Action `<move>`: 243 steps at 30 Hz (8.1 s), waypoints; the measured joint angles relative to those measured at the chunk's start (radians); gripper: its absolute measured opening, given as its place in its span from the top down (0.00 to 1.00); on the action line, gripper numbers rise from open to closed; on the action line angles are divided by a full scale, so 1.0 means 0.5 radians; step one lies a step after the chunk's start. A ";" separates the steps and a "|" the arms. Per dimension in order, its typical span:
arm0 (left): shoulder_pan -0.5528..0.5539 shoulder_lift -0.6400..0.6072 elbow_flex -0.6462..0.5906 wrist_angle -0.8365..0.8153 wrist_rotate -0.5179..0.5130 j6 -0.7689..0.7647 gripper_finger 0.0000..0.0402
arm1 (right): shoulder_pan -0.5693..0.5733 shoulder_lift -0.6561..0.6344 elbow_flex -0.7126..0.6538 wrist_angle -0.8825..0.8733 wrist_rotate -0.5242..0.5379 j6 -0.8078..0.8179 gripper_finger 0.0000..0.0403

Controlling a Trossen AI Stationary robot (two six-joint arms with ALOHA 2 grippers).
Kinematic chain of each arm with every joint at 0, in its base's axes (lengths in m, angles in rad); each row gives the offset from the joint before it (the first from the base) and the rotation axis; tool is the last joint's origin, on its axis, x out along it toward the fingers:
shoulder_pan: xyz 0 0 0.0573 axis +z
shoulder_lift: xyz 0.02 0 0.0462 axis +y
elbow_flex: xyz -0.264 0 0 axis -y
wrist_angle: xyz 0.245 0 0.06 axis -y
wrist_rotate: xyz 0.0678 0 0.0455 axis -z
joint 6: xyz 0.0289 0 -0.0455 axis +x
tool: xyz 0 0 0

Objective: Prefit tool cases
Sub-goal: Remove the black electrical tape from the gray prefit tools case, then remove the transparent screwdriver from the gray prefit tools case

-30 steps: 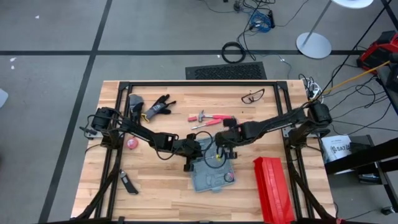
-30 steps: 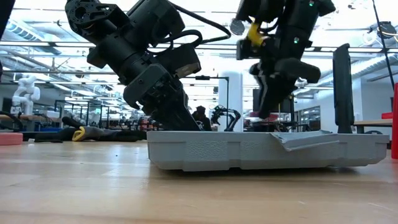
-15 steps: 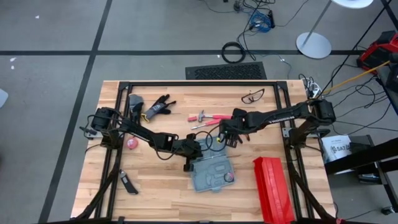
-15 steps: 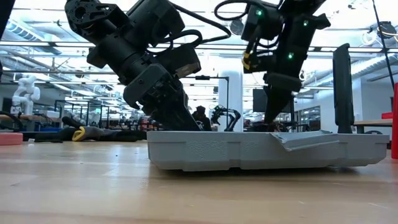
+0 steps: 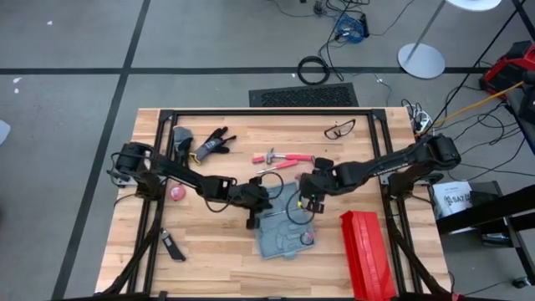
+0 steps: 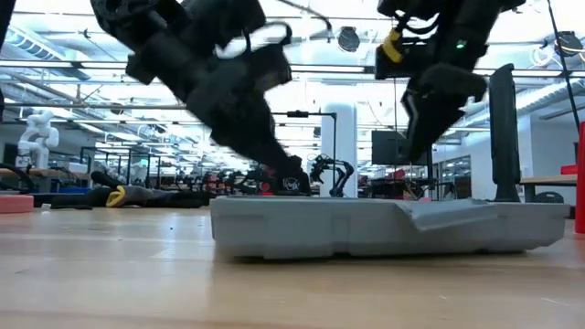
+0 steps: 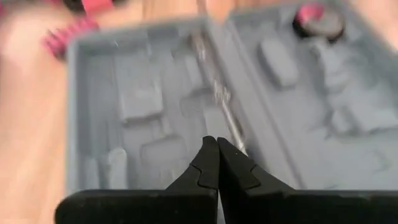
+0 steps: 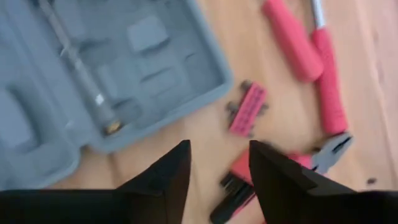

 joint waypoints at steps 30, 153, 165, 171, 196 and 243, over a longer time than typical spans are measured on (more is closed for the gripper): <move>-0.081 -0.137 0.002 -0.779 -0.495 -0.219 1.00 | 0.348 0.002 -0.791 1.733 -0.669 0.369 1.00; -0.126 0.252 0.316 -0.721 0.044 -0.465 1.00 | 0.224 0.643 0.231 0.800 -0.995 0.046 0.98; -0.127 0.205 0.317 -0.781 0.122 -0.380 1.00 | 0.211 0.253 0.234 0.016 -0.270 0.016 0.97; -0.141 0.065 0.304 -0.939 0.225 -0.246 1.00 | 0.130 0.067 0.233 -0.309 -0.088 0.157 0.83; -0.092 -0.044 0.312 -1.217 0.262 -0.207 1.00 | -0.120 0.261 -0.075 0.866 -0.559 -0.306 0.82; 0.034 0.199 0.319 -0.822 0.091 -0.304 1.00 | -0.161 0.684 0.062 1.348 -1.462 -0.332 0.99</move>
